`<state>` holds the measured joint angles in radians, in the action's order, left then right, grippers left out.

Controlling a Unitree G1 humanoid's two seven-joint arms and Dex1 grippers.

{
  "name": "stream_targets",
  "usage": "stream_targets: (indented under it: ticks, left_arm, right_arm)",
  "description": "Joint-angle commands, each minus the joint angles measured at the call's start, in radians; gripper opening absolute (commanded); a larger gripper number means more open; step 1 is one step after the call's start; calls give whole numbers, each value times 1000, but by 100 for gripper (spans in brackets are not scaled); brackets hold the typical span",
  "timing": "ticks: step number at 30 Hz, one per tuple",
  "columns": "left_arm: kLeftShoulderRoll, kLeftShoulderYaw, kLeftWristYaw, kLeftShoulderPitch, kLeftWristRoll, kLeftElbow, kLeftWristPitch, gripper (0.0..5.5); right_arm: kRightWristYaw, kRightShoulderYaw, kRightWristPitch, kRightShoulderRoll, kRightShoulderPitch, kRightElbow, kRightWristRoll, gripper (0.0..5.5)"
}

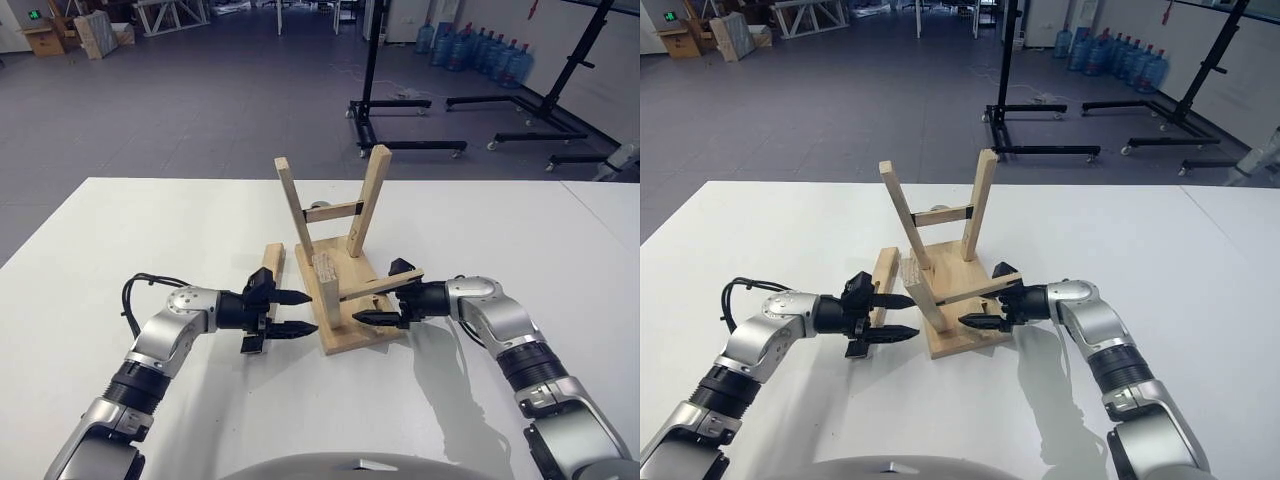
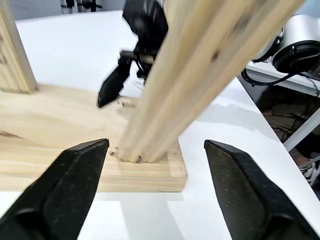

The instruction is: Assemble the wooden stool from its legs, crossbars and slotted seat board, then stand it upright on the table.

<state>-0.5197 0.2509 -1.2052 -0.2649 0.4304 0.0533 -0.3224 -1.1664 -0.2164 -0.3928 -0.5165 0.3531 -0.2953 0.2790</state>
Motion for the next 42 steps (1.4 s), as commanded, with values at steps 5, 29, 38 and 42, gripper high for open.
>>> stream_targets:
  ticks: [5,29,38,42]
  left_arm:
    - [-93,-139,280,113,-146,-141,-48,363]
    - [318,-109,1123,276,-365,-454,-756,351]
    - [318,-182,1083,341,-348,-388,-585,215]
    - [326,-234,1117,330,-365,-346,-521,205]
  right_arm:
    - [126,30,-8,46,-62,5,-25,418]
    - [369,175,-157,102,-339,396,146,418]
    - [387,206,-138,104,-335,385,165,418]
    - [397,228,-129,121,-325,377,178,418]
